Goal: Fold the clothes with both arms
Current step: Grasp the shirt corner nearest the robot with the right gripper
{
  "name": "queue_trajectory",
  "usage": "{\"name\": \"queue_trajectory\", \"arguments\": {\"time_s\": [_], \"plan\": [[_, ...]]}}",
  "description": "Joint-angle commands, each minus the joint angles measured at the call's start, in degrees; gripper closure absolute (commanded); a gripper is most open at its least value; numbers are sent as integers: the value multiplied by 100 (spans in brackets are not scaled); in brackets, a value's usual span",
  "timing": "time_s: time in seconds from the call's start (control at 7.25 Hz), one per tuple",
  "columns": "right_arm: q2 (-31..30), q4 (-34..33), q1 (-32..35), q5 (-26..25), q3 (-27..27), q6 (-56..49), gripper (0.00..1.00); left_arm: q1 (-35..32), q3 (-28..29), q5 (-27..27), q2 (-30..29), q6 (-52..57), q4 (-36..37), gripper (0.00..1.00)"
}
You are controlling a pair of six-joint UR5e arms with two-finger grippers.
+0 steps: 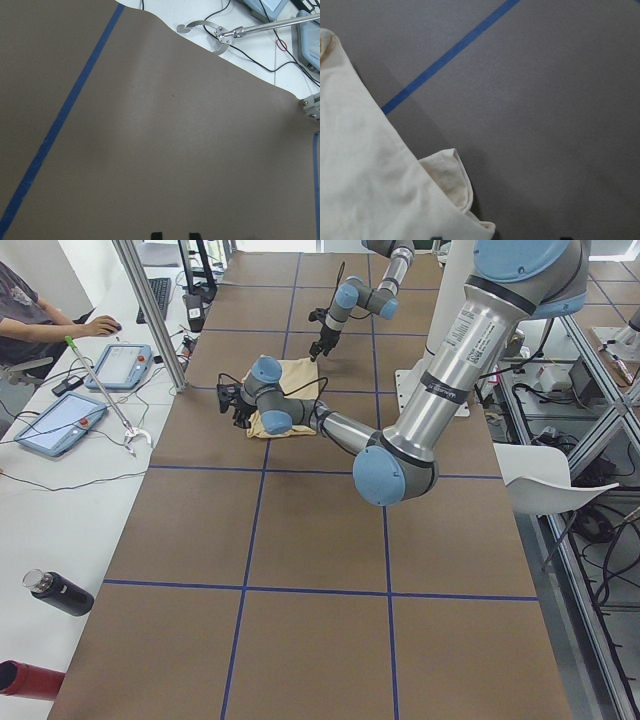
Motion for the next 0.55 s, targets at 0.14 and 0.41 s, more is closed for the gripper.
{"name": "queue_trajectory", "arguments": {"time_s": [0.14, 0.41], "plan": [[113, 0, 6, -7, -141, -45, 20, 1, 2, 7, 1, -2, 0, 70], [121, 0, 6, 2, -220, -54, 21, 1, 10, 7, 10, -2, 0, 70]]}}
